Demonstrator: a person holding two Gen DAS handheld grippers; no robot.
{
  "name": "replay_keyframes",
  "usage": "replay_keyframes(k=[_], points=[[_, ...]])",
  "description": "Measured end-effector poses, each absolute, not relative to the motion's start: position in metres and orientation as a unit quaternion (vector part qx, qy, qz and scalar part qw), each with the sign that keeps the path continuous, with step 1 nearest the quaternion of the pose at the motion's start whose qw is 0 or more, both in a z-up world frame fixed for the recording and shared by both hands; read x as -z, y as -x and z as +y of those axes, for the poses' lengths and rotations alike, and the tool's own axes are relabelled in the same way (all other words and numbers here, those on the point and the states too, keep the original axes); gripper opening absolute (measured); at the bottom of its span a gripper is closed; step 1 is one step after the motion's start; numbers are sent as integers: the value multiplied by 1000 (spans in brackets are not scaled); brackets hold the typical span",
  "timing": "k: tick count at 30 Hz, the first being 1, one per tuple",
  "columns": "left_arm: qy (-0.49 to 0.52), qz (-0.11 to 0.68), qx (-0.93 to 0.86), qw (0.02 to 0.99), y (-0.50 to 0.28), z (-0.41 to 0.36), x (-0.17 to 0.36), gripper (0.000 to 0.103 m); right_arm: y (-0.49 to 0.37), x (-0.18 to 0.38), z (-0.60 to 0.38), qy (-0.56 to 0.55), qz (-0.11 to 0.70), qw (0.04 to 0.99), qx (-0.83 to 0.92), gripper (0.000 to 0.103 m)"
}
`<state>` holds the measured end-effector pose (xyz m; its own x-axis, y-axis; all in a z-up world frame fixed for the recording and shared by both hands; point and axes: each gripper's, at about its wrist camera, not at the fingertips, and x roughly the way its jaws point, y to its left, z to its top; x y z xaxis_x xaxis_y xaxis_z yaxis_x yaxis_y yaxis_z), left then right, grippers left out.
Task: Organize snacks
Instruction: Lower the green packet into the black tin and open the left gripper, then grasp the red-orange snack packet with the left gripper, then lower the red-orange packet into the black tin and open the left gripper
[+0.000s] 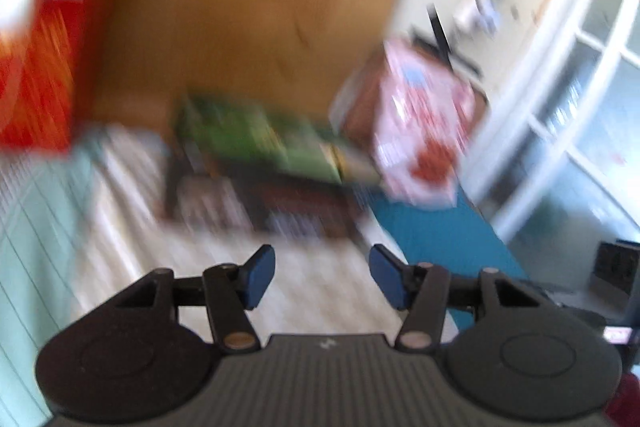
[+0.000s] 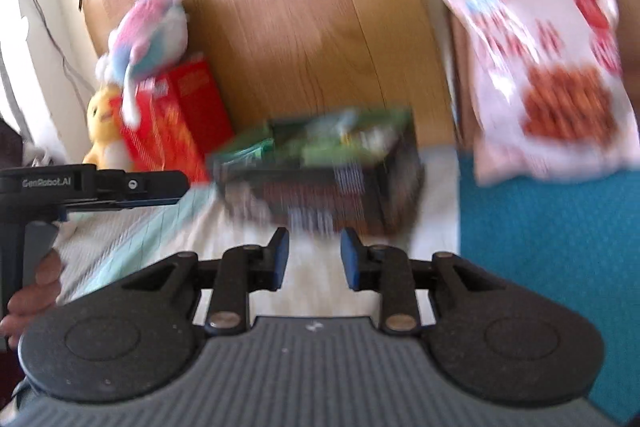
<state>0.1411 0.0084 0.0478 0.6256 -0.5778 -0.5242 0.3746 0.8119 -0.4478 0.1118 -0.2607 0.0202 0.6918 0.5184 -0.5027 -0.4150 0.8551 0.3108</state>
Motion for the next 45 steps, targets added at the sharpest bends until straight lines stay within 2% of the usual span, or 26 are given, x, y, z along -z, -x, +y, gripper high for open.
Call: replay_keyframes(k=[5, 8, 11, 16, 20, 23, 24, 26, 28, 29, 34, 36, 41, 45], points=[[113, 410, 301, 853, -113, -35, -7, 56, -68, 6, -261, -80, 334, 903, -257, 32], [72, 403, 304, 860, -90, -46, -11, 56, -42, 16, -254, -119, 337, 888, -289, 33], [70, 402, 290, 865, -72, -34, -13, 56, -19, 17, -231, -105, 329, 887, -308, 35], [129, 403, 234, 875, -51, 19, -15, 56, 3, 10, -199, -55, 316, 876, -359, 39], [164, 405, 225, 871, -27, 47, -18, 60, 9, 2, -198, -34, 299, 881, -366, 62], [184, 419, 245, 855, -17, 48, -11, 67, 14, 8, -191, 10, 302, 879, -369, 76], [189, 424, 255, 848, -14, 46, -8, 71, 17, 11, -186, 30, 303, 878, -368, 78], [191, 420, 271, 845, -11, 38, -3, 72, 25, 14, -177, 76, 285, 883, -365, 79], [177, 408, 274, 853, -7, 31, -1, 71, 30, 18, -173, 104, 275, 884, -364, 75], [174, 407, 274, 854, -7, 27, -1, 70, 30, 17, -170, 101, 272, 882, -372, 63], [174, 404, 262, 859, -14, 27, -3, 64, 18, 15, -170, 82, 268, 893, -351, 54], [178, 405, 263, 858, -19, 29, -6, 64, 15, 11, -170, 76, 261, 899, -342, 42], [176, 387, 267, 865, -43, 30, -21, 64, -11, -1, -168, 53, 238, 920, -307, 26], [178, 362, 277, 872, -77, 27, -45, 64, -42, -21, -171, 36, 219, 931, -292, 26]])
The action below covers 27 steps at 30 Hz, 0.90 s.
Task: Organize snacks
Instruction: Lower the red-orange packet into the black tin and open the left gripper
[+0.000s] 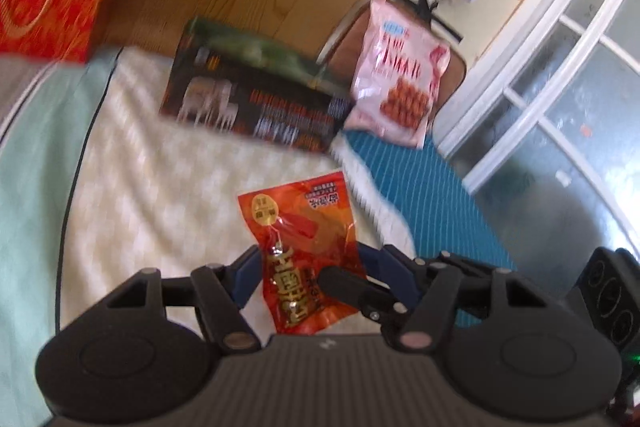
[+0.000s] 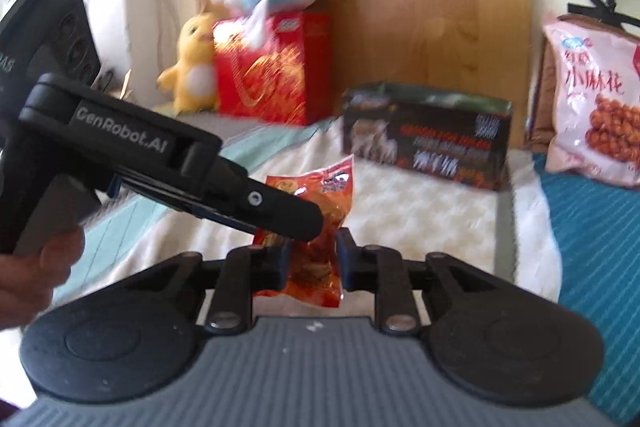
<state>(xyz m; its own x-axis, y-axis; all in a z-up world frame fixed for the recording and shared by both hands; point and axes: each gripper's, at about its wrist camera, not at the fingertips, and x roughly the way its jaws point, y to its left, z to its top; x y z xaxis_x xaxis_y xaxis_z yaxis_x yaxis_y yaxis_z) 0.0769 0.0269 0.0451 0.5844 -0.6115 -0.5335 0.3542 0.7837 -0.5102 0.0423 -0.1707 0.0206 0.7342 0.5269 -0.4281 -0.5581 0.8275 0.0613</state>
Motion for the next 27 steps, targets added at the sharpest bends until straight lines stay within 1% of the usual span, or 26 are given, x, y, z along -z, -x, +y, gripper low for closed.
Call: replay_keyframes(k=[4, 8, 11, 13, 15, 16, 18, 19, 20, 25, 27], points=[[157, 331, 282, 887, -124, 15, -77, 64, -83, -46, -169, 42, 180, 946, -267, 26], [142, 301, 284, 899, -186, -1, -102, 67, -138, -67, -174, 26, 151, 958, -243, 27], [143, 299, 275, 903, -232, -17, -100, 69, -180, -65, -182, 8, 146, 964, -224, 27], [142, 305, 271, 902, -258, -27, -90, 70, -203, -55, -187, 3, 148, 966, -211, 30], [142, 327, 266, 895, -281, -38, -74, 70, -219, -42, -191, 2, 160, 968, -196, 37], [144, 340, 266, 890, -288, -42, -66, 70, -223, -35, -194, -3, 166, 967, -191, 39], [143, 359, 262, 884, -295, -49, -54, 70, -226, -27, -200, -10, 173, 968, -182, 43], [140, 355, 261, 887, -294, -51, -52, 70, -225, -25, -201, -9, 173, 969, -176, 47], [137, 350, 259, 890, -290, -50, -52, 71, -222, -24, -203, -8, 170, 971, -170, 54], [148, 327, 242, 901, -256, -32, -71, 71, -195, -34, -214, -30, 171, 969, -174, 54], [138, 316, 225, 911, -231, -23, -77, 75, -174, -34, -219, -45, 181, 966, -181, 54]])
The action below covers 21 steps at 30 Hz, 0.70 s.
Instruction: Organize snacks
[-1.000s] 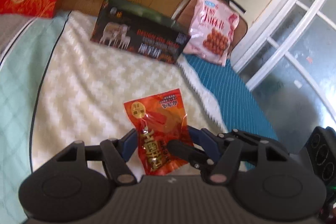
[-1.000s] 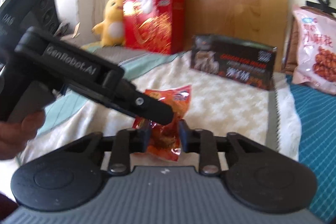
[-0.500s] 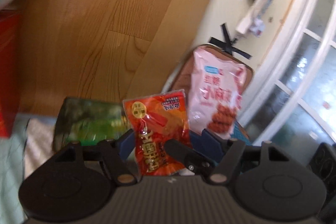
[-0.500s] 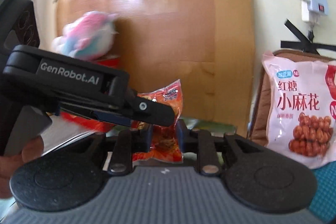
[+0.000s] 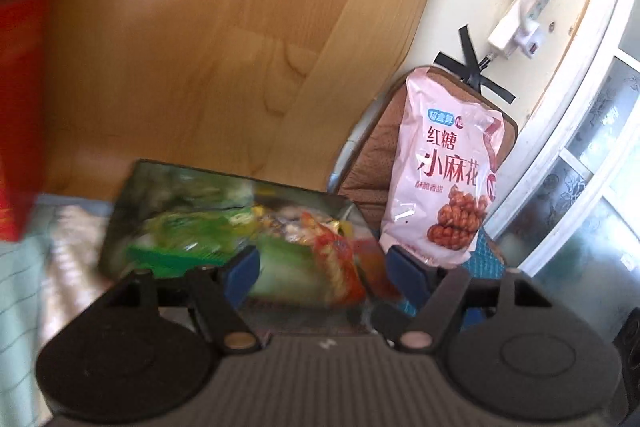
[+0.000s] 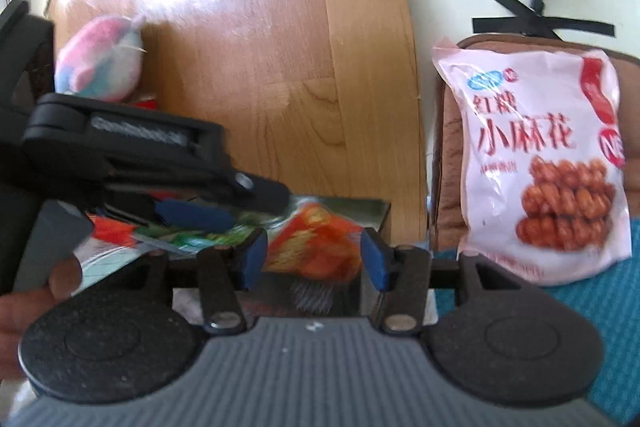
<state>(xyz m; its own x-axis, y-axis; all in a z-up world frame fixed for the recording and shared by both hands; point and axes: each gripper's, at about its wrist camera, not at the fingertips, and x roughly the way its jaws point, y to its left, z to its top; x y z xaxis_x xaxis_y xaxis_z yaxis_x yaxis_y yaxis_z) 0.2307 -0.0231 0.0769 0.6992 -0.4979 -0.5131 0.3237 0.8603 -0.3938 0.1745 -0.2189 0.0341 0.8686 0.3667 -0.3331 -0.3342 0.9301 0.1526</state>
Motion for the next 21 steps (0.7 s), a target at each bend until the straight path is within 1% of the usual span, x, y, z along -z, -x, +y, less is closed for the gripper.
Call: replay_keyframes(k=[3, 7, 9, 12, 14, 16, 18, 21], points=[[114, 313, 194, 923, -187, -15, -78, 80, -138, -27, -225, -74, 209, 956, -194, 54], [64, 331, 148, 930, -132, -20, -65, 82, -93, -11, -226, -92, 241, 945, -203, 54], [42, 342, 121, 931, -105, -23, -56, 87, -75, -5, -225, -96, 253, 943, -195, 54], [20, 353, 96, 930, -71, -27, -43, 87, -48, 4, -227, -117, 265, 938, -189, 54], [6, 357, 79, 931, -52, -31, -36, 89, -30, 9, -228, -128, 270, 937, -183, 55], [3, 356, 66, 932, -35, -32, -30, 94, -16, 12, -228, -135, 279, 935, -174, 55], [6, 353, 52, 934, -19, -31, -26, 101, -2, 14, -230, -143, 285, 933, -166, 55], [9, 346, 35, 937, 1, -31, -24, 103, 18, 17, -232, -147, 288, 933, -160, 56]])
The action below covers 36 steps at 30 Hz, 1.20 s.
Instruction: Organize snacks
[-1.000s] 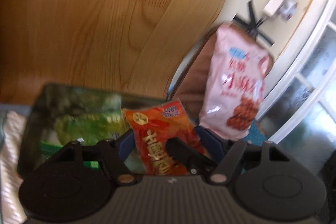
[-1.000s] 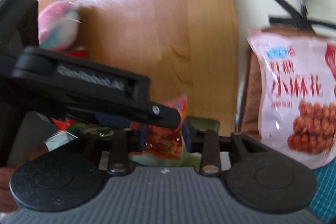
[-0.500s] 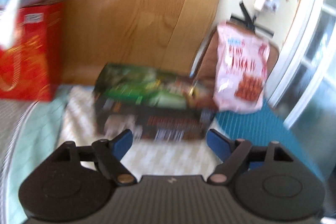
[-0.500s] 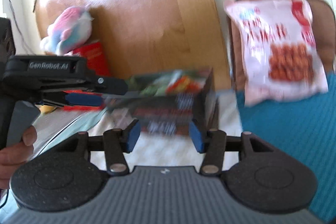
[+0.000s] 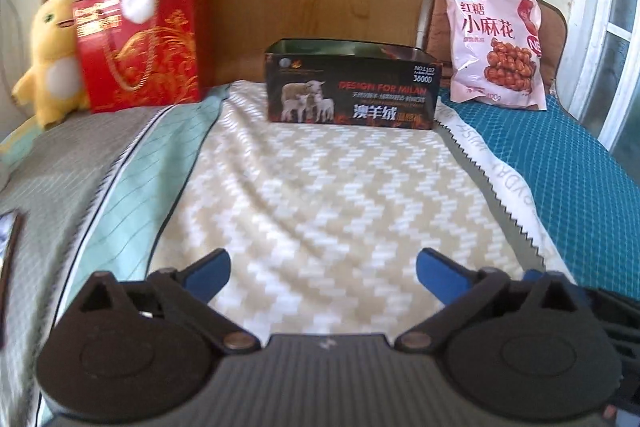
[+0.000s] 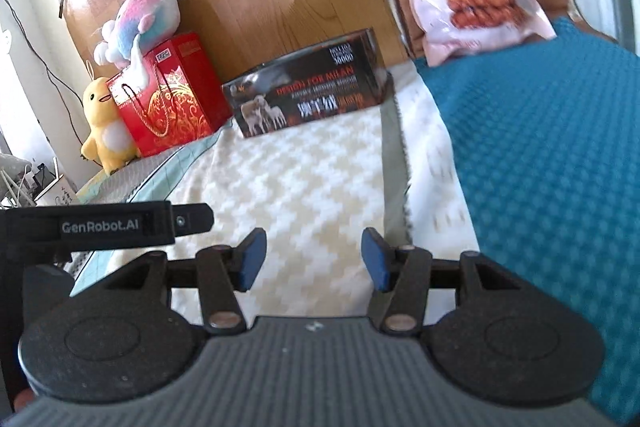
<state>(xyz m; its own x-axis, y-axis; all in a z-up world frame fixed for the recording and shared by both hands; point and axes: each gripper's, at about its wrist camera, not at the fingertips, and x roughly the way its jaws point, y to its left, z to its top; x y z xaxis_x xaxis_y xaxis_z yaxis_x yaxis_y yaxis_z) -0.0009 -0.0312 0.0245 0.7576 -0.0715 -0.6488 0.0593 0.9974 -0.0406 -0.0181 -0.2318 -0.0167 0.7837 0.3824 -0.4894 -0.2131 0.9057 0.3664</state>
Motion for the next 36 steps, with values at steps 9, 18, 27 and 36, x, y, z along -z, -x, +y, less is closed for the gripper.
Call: replay_keyframes(k=[9, 18, 27, 36], points=[[13, 341, 7, 940, 37, -30, -26, 103, 53, 16, -237, -159, 285, 935, -142, 60], [-1, 313, -3, 950, 67, -38, -37, 103, 78, 13, -243, -166, 276, 937, -138, 63], [-4, 300, -13, 954, 85, -41, -44, 103, 100, 4, -249, -162, 253, 944, -134, 68], [-56, 287, -52, 955, 75, -53, -37, 103, 95, 6, -254, -164, 240, 951, -106, 72]])
